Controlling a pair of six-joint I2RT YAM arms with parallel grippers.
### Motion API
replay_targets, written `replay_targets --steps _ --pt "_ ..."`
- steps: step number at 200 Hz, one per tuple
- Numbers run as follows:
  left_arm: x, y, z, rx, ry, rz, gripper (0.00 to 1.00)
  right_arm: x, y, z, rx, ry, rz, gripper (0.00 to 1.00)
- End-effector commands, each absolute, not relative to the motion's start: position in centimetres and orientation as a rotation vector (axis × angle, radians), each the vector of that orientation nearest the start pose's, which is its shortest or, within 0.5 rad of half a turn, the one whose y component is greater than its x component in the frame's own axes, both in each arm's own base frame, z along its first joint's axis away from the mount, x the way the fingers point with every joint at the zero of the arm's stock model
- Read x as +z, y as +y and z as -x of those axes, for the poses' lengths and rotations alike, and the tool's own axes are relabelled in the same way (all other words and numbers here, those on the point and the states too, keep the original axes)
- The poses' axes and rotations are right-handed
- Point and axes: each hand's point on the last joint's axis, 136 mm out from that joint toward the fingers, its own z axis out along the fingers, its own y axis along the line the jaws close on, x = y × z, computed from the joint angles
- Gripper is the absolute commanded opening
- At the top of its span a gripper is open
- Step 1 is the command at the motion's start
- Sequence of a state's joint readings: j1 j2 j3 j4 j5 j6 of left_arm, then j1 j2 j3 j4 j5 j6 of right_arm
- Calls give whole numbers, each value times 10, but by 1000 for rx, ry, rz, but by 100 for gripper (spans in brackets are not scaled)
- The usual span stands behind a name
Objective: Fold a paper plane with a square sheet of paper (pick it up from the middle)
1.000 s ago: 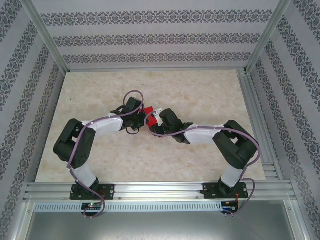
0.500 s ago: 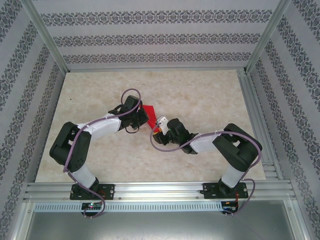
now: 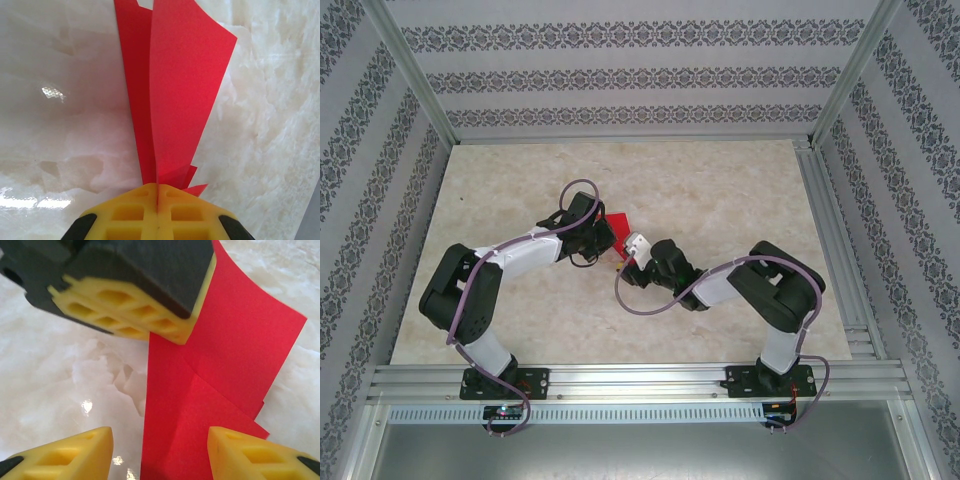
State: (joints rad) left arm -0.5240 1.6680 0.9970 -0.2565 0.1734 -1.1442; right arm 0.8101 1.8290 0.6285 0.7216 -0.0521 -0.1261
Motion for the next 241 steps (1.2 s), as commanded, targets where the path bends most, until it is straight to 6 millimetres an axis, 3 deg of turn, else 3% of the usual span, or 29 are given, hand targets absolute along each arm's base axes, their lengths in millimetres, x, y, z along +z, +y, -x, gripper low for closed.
replay_targets --steps 1,51,95,161,241 --pt "93 -236 -353 -860 2590 787 6 59 341 -318 435 1771 953 52" --pt "93 -237 -352 -865 2596 791 6 59 343 -332 386 1774 919 43" --pt "94 -236 -353 -852 2594 794 6 61 342 -332 397 1775 909 32" --pt "88 -236 -355 -831 2609 791 5 70 338 -323 429 1780 887 36" --pt "94 -235 -355 -827 2602 772 9 54 338 -320 480 1847 861 13"
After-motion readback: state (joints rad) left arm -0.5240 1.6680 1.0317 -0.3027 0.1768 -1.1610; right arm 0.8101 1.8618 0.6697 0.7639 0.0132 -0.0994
